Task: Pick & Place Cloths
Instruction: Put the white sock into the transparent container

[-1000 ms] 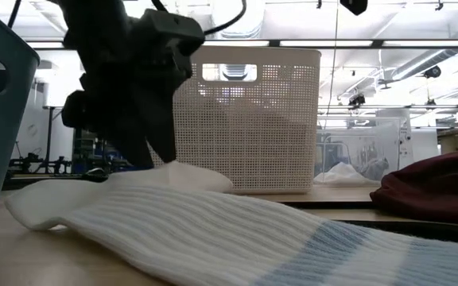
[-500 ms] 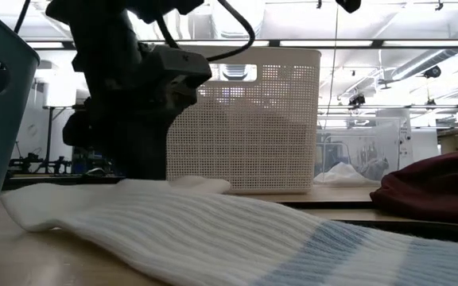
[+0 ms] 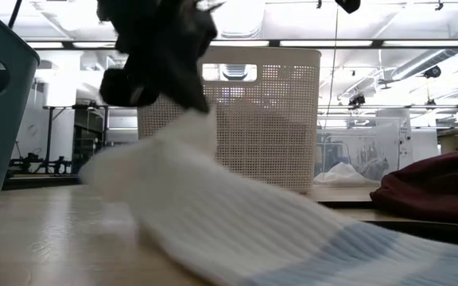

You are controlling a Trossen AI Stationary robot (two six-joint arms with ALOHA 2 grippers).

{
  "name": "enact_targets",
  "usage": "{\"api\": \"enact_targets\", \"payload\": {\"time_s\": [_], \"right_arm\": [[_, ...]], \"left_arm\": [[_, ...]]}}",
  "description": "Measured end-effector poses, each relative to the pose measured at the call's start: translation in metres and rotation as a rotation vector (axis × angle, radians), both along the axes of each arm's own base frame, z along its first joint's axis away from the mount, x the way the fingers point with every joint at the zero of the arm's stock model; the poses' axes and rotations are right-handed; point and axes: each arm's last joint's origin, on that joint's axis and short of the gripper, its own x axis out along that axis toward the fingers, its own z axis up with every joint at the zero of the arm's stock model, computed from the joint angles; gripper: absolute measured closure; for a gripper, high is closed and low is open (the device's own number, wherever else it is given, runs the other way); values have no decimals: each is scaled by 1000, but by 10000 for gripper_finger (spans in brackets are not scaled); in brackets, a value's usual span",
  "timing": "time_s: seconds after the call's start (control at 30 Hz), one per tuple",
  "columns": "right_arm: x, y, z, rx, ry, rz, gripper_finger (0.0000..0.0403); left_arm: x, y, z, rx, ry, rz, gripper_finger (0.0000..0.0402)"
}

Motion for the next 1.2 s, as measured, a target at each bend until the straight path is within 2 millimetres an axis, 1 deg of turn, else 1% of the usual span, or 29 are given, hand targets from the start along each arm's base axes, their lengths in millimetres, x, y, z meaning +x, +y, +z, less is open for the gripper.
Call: {"api": "enact_targets", "payload": {"time_s": [0.1, 0.2, 0.33, 0.5, 0.67, 0.77, 0.87, 1.03, 1.13, 1.2], "right_arm": [[0, 0, 0, -2, 1, -4, 372], [0, 0, 0, -1, 1, -4, 376], [0, 0, 0, 3, 2, 6, 373], [1, 4, 0, 6, -9, 132, 367], [2, 6, 3, 20, -44, 221, 351], [4, 7, 5, -4, -61, 237, 326], [8, 9, 8, -54, -103, 264, 291], [20, 14, 12, -151, -168, 306, 219], [28, 12, 9, -173, -165, 277, 176], [36, 10, 4, -163, -139, 223, 151]], "left_arm": [[1, 2, 22, 16, -74, -10, 399], [3, 6, 52, 40, -172, -3, 400], [6, 18, 94, 82, -304, 52, 400], [10, 35, 149, 113, -449, 69, 401], [9, 56, 188, 121, -535, 122, 401], [7, 68, 208, 145, -591, 140, 401], [6, 81, 223, 166, -635, 169, 401], [4, 102, 237, 210, -678, 217, 399], [5, 113, 243, 204, -728, 231, 400], [6, 116, 246, 193, -763, 215, 400]]}}
